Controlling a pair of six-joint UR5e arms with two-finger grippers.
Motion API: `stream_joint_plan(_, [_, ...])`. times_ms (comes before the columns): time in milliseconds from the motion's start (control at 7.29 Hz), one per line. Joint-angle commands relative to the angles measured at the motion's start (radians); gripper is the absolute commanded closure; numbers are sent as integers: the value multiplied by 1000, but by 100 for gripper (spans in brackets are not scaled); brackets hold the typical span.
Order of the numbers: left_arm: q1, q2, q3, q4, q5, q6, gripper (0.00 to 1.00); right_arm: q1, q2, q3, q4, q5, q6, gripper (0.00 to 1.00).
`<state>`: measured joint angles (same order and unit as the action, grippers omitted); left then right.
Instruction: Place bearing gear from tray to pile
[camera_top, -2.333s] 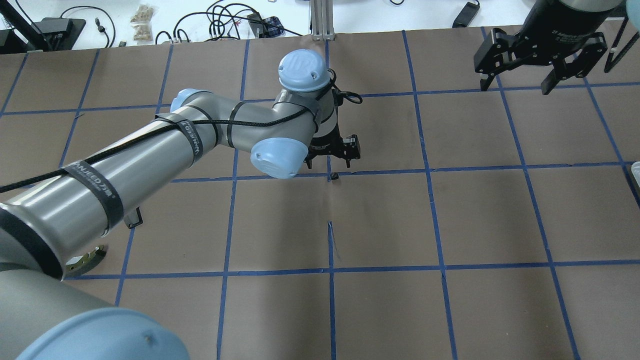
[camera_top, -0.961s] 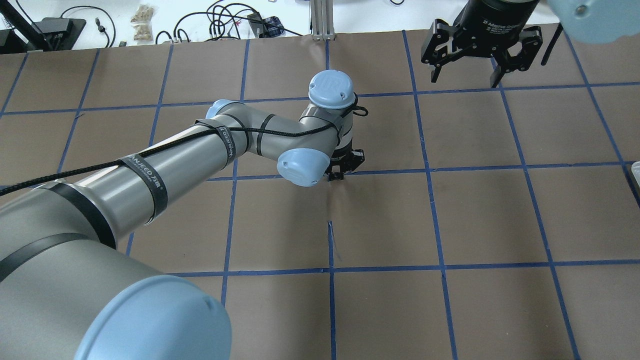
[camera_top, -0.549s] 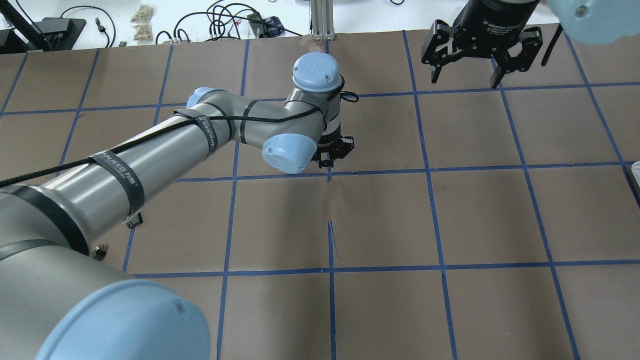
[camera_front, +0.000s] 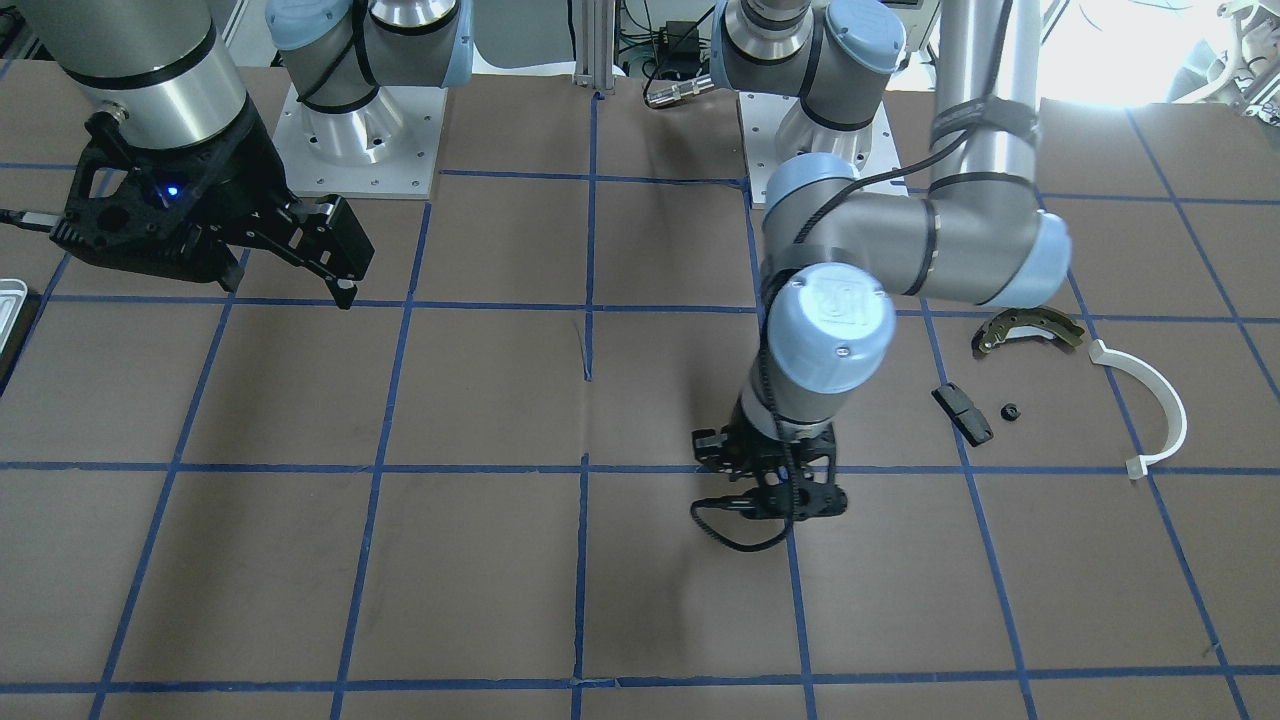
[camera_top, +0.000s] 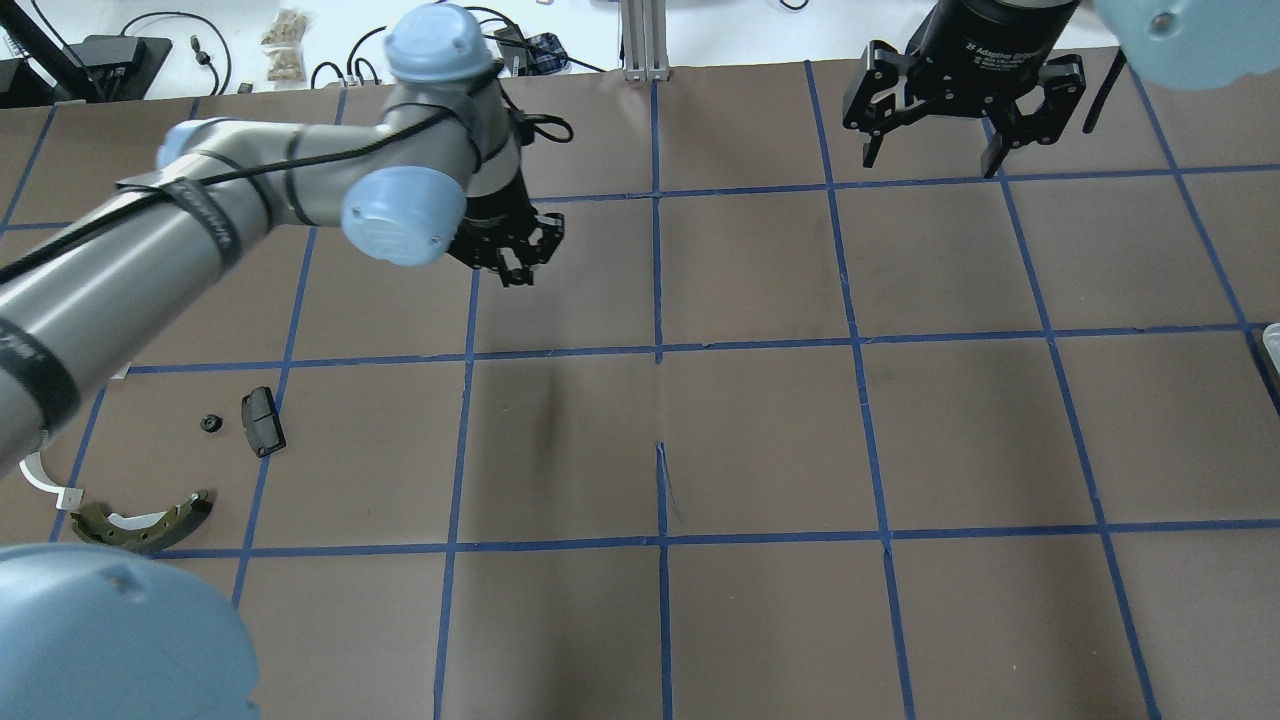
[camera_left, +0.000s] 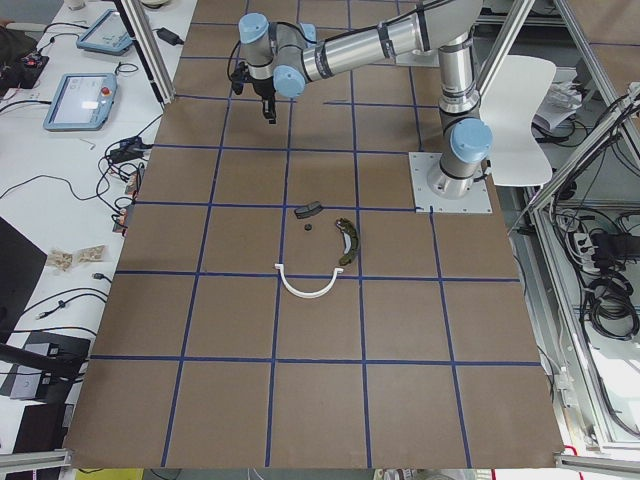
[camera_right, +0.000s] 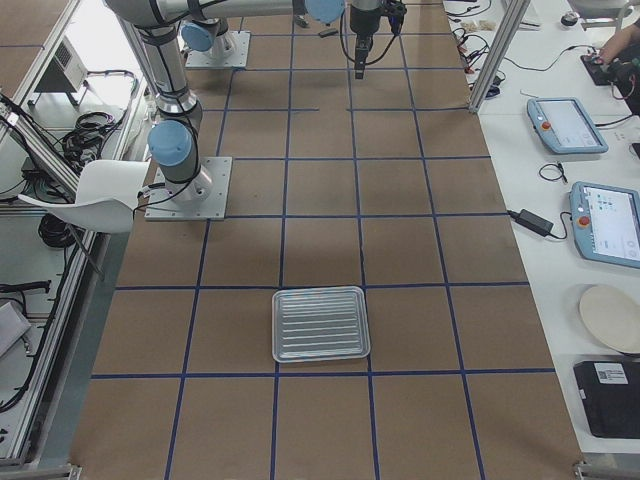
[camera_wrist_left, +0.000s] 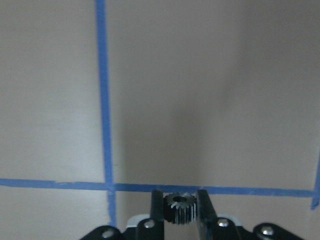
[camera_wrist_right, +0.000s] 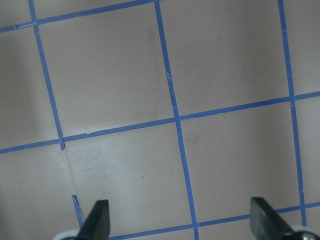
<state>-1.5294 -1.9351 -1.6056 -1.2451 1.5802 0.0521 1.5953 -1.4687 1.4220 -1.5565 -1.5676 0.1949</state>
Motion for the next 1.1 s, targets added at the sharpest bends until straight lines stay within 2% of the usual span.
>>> stream_joint_plan(0, [255, 30, -52, -2, 1, 376, 80, 0, -1, 0, 3, 0, 3, 0])
stream_joint_plan(137, [359, 28, -81, 10, -3, 523, 80, 0, -1, 2, 6, -2, 3, 0])
stream_joint_plan(275, [446, 18, -118, 94, 0, 661, 80, 0, -1, 2, 9, -3, 3, 0])
stream_joint_plan(549, [575, 1, -251, 308, -12, 794, 80, 0, -1, 2, 7, -2, 5, 0])
stream_joint_plan(686, [598, 5, -313, 312, -34, 798, 80, 0, -1, 2, 1, 1, 5, 0])
stream_joint_plan(961, [633, 16, -341, 311, -72, 804, 80, 0, 1, 2, 0, 1, 5, 0])
